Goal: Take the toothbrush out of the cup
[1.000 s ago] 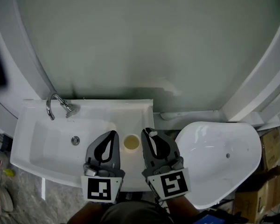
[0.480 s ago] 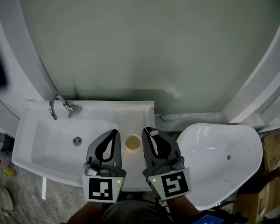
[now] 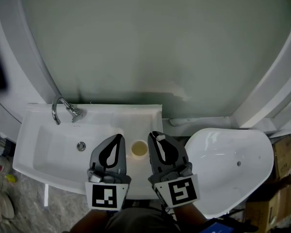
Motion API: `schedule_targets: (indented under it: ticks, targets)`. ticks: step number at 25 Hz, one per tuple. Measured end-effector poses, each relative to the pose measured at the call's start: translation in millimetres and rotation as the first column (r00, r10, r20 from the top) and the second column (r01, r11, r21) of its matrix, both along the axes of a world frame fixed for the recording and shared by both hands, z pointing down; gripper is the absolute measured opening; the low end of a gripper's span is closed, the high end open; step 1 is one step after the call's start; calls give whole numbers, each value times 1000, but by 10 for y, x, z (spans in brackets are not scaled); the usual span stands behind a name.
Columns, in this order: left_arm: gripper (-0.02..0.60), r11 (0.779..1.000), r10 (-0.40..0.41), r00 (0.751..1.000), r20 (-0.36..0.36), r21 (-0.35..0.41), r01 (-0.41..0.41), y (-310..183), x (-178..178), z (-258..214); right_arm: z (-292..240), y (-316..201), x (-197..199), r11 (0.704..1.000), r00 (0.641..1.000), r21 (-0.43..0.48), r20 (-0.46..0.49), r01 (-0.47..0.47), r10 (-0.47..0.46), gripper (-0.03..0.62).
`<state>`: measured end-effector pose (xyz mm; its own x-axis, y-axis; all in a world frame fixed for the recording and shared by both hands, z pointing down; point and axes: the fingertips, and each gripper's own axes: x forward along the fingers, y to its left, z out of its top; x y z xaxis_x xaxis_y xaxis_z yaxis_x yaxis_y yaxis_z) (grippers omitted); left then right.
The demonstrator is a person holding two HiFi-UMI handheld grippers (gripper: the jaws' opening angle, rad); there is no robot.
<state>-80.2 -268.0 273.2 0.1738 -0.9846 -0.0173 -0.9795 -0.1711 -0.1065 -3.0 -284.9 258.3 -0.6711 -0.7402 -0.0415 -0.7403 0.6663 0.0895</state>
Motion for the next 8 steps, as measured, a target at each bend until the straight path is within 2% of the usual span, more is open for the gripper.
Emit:
schedule_targets:
  ticks: [8]
  targets:
    - [12,1000,-1,1000,1,-8,1,-63,-47,48,45,-64,-46,1000,1000,-6,-3,3,-3,31]
